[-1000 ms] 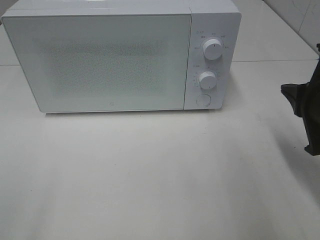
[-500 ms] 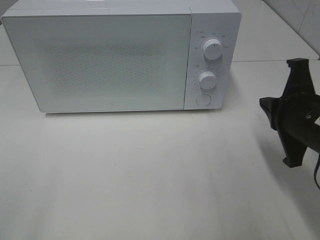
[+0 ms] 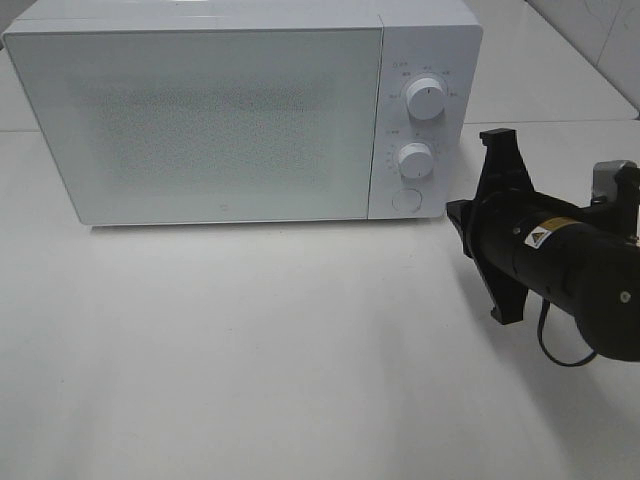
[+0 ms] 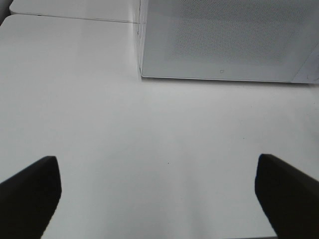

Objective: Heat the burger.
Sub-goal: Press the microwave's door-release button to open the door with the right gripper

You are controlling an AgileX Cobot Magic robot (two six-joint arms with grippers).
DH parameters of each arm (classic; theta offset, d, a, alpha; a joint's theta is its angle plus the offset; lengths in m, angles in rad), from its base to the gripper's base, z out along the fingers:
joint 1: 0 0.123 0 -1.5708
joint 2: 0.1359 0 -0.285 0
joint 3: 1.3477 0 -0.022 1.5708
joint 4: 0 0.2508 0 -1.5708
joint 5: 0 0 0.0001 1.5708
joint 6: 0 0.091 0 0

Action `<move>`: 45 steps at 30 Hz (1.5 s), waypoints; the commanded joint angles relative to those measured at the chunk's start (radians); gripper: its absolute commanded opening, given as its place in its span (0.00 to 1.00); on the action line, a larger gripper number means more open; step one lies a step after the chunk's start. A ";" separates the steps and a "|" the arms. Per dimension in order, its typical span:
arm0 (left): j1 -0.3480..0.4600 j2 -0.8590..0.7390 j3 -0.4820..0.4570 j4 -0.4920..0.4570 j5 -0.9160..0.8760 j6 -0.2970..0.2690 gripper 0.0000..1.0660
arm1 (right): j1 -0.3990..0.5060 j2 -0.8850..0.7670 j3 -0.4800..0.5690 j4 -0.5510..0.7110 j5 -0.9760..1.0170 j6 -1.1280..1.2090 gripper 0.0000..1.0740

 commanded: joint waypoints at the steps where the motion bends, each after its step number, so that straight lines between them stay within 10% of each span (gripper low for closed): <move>1: 0.004 -0.015 0.001 -0.003 -0.010 -0.008 0.92 | 0.003 0.037 -0.050 -0.005 -0.013 -0.001 0.01; 45: 0.004 -0.015 0.001 -0.003 -0.010 -0.008 0.92 | -0.038 0.419 -0.433 0.092 -0.038 0.039 0.02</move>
